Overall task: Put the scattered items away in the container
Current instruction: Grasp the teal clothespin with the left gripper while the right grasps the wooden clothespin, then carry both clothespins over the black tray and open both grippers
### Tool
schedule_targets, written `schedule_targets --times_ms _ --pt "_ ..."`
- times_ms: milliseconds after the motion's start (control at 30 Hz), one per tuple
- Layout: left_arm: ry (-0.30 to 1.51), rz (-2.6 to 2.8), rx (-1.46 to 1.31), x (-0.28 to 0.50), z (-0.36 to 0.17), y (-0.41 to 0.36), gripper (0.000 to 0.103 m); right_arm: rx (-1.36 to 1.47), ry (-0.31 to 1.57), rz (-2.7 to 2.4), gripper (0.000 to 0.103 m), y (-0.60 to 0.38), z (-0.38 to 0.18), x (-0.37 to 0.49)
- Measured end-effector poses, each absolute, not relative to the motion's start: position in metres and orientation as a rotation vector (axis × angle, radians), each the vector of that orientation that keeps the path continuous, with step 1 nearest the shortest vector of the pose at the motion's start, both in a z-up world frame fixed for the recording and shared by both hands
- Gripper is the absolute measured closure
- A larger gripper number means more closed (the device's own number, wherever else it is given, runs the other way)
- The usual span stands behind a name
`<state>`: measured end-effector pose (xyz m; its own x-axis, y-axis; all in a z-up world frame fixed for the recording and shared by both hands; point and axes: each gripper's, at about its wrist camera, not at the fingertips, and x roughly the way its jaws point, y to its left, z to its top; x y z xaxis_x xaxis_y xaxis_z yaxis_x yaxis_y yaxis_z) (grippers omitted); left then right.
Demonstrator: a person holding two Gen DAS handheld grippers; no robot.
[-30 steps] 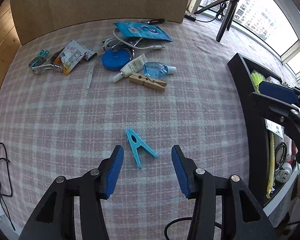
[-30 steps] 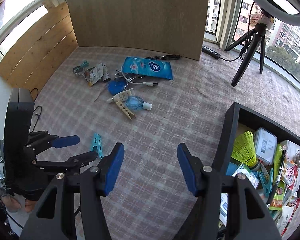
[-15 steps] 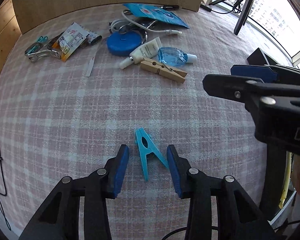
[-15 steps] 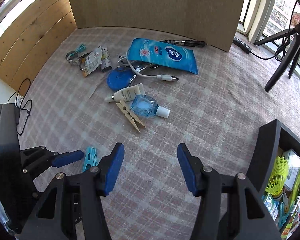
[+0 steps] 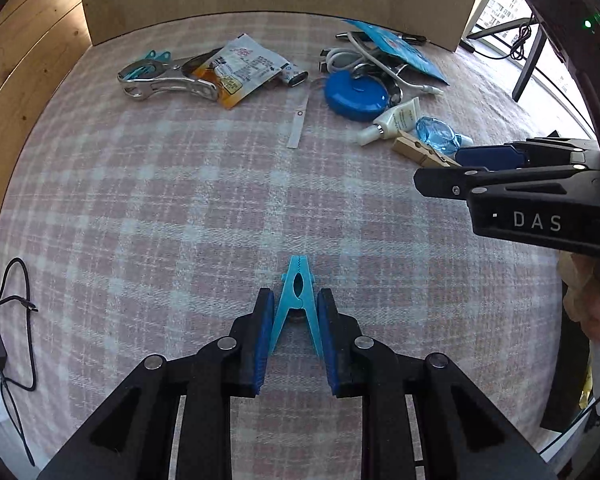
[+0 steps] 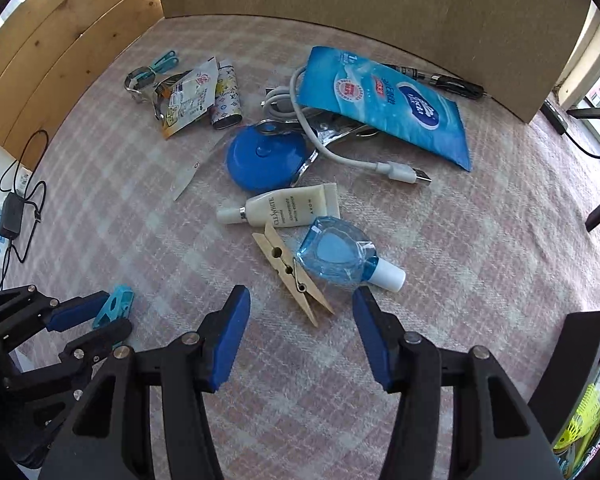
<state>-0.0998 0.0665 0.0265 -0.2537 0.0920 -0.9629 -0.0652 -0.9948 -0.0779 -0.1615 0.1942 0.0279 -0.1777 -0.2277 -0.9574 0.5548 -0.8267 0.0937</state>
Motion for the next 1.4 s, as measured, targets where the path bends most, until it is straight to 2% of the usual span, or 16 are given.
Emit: schedule_targets --times_ms 100,167,233,300,433,800,1100,1400 --pt "-0.039 2.415 -1.853 -0.098 0.027 0.059 0.082 1.579 0.421 -2.044 0.052 0.186 0.027 -0.161" --pt "-0.035 2.415 -1.851 -0.098 0.028 0.057 0.082 1.568 0.461 -2.063 0.063 0.181 0.028 -0.16" --pt "-0.043 2.414 -1.852 -0.098 0.028 0.055 0.082 1.568 0.505 -2.074 0.083 0.179 0.029 -0.158" --pt "-0.044 2.412 -1.851 -0.097 0.029 0.054 0.082 1.588 0.479 -2.053 0.09 0.18 0.029 -0.156" --pt "-0.042 2.406 -1.845 -0.098 0.031 0.054 0.082 1.607 0.443 -2.077 0.09 0.19 0.03 -0.149" --pt "-0.007 2.34 -1.726 -0.112 0.066 0.092 0.082 1.595 0.088 -2.261 0.09 0.27 0.081 -0.13" --pt "0.133 2.23 -1.549 -0.124 0.098 0.205 0.082 1.577 -0.108 -2.494 0.09 0.382 0.135 -0.088" --pt "0.246 2.025 -1.402 -0.092 0.132 0.318 0.082 1.683 -0.247 -2.715 0.09 0.501 0.15 -0.035"
